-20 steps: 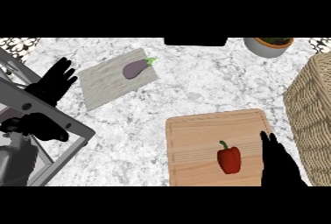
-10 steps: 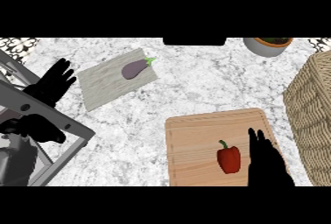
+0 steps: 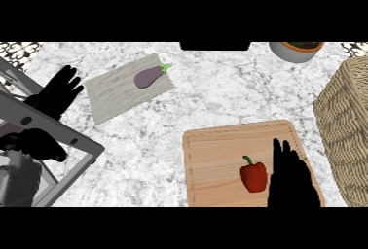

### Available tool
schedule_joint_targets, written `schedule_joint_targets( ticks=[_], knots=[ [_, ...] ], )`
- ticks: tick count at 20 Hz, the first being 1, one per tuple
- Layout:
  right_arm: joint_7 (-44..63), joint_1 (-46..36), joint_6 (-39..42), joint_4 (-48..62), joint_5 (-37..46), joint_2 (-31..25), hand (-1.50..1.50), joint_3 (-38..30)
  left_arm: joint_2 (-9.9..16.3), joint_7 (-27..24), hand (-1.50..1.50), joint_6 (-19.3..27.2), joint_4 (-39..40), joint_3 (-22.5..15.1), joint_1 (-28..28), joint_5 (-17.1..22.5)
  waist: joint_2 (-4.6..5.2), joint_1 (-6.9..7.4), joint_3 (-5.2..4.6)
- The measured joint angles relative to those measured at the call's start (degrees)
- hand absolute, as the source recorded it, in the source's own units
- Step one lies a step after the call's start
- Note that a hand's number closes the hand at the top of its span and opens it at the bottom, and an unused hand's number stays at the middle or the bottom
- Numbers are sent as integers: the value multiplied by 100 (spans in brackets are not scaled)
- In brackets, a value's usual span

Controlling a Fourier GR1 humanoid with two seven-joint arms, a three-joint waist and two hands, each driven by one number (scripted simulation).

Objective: Pick the bell pepper from the cutting board and place it in the basket

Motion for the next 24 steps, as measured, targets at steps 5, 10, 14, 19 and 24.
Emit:
schedule_joint_targets(
  ticks=[5,10,14,19,24],
  knots=[
    [-4,-87,-172,266,-9,2,-150,-56,-108,-127,0,-73,-16,97,13,-109,3,-6,0],
    [-23,-195,-313,574,-99,4,-150,-179,-229,-317,0,-101,-40,194,28,-253,5,-16,-13],
    [5,-273,-403,833,-215,3,-150,-228,-288,-590,0,-235,-23,282,51,-319,10,-31,-25],
    [-19,-241,-552,1102,-276,5,-150,-233,-428,-862,0,-240,-17,379,86,-480,-9,-54,-14],
    [-90,-218,-700,1371,-374,10,-150,-281,-534,-955,0,-204,-50,466,92,-616,-14,-71,-28]
  ],
)
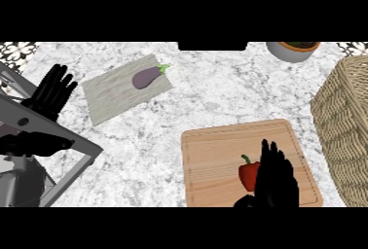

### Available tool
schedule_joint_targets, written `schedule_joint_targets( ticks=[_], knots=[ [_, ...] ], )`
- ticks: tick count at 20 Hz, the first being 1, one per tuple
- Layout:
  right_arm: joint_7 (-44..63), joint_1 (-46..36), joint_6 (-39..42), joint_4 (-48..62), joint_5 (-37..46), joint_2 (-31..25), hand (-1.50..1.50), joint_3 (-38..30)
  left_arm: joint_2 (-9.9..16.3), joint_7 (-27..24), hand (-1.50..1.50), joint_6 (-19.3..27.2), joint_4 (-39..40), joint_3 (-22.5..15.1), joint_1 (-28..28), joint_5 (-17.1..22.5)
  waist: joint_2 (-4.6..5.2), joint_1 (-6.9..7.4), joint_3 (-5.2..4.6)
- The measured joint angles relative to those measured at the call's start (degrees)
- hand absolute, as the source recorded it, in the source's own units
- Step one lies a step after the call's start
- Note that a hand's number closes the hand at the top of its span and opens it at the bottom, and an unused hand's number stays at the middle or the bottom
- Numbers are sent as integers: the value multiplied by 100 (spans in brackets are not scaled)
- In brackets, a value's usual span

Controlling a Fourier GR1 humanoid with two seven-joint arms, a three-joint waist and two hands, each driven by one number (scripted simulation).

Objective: Pick the bell pepper from the cutting board and place it in the basket

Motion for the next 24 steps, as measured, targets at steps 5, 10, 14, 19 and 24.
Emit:
schedule_joint_targets(
  ticks=[5,10,14,19,24],
  knots=[
    [-95,35,-152,195,-73,5,-150,-86,-67,-66,0,-30,-30,77,17,-66,5,-19,1],
    [-108,-10,-211,245,-121,5,-150,-110,-109,-139,0,-34,-32,113,25,-116,2,-28,1],
    [-135,-16,-291,368,-141,-6,-150,-155,-151,-199,0,-77,-21,162,28,-154,-5,-35,8],
    [-241,-148,-382,650,-297,-3,150,-354,-165,-266,0,-59,-4,160,26,-181,-12,-30,5],
    [-385,-344,-253,1034,-310,-65,150,-327,-144,-338,0,-7,19,108,16,-177,-12,-8,-4]
  ],
)
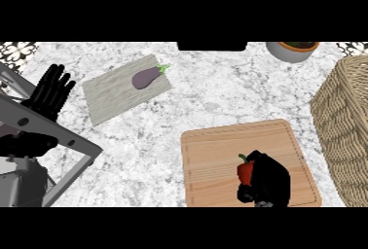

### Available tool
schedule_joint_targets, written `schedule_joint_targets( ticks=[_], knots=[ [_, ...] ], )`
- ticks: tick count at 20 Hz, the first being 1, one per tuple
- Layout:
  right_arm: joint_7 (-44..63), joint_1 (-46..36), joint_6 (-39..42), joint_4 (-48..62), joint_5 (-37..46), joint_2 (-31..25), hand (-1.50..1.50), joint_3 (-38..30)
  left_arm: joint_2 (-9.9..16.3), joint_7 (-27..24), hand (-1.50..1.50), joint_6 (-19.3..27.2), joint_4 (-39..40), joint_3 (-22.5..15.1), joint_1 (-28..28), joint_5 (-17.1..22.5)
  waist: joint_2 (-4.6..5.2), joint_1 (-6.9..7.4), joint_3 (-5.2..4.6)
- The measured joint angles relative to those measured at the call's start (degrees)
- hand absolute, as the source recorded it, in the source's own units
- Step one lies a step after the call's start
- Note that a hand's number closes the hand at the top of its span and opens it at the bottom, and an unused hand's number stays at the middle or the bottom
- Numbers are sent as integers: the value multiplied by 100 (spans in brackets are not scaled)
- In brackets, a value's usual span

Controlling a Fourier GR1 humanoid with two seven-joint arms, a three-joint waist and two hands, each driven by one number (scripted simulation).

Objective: Pick the bell pepper from the cutting board and place it in the basket

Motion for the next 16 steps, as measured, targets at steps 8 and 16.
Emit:
schedule_joint_targets(
  ticks=[8,16],
  knots=[
    [-136,-247,64,311,206,-59,150,101,-10,-67,0,15,1,5,10,-33,-13,-8,-16],
    [369,-1126,-297,971,28,39,150,-1574,-33,-133,0,-186,11,-11,-71,28,93,109,30]
  ],
)
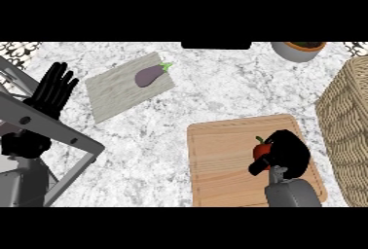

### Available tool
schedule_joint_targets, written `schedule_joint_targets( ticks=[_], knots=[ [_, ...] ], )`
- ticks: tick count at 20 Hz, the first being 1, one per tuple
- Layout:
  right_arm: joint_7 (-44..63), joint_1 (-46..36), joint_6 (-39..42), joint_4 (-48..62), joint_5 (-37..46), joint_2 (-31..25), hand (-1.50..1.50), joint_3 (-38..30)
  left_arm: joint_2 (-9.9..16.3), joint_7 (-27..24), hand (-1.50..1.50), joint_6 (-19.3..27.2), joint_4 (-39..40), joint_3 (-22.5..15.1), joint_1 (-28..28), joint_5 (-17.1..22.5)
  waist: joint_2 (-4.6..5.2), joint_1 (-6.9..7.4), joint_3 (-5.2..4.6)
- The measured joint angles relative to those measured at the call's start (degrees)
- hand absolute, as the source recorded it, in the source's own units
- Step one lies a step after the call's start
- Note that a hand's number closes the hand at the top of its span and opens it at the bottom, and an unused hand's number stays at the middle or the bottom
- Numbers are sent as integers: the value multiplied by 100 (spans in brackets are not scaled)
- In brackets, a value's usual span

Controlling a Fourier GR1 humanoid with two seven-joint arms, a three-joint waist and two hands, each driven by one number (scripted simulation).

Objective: Pick the bell pepper from the cutting board and place it in the basket

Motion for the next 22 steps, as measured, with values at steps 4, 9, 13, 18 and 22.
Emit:
schedule_joint_targets(
  ticks=[4,9,13,18,22],
  knots=[
    [270,-585,-203,418,120,-172,150,-1089,-15,1,0,-149,22,-76,-132,38,95,156,14],
    [407,-1451,-588,967,587,-525,150,-2052,-69,-11,0,-286,175,-192,-361,15,147,388,22],
    [452,-2165,-981,1167,1096,-714,150,-2511,-119,-26,0,-354,314,-251,-512,-37,140,524,14],
    [460,-2990,-1458,1393,1916,-918,150,-2809,-184,-64,0,-399,452,-283,-641,-113,118,635,3],
    [513,-3598,-1740,1603,2515,-913,150,-3007,-228,-102,0,-417,515,-270,-687,-169,98,670,-1]
  ],
)
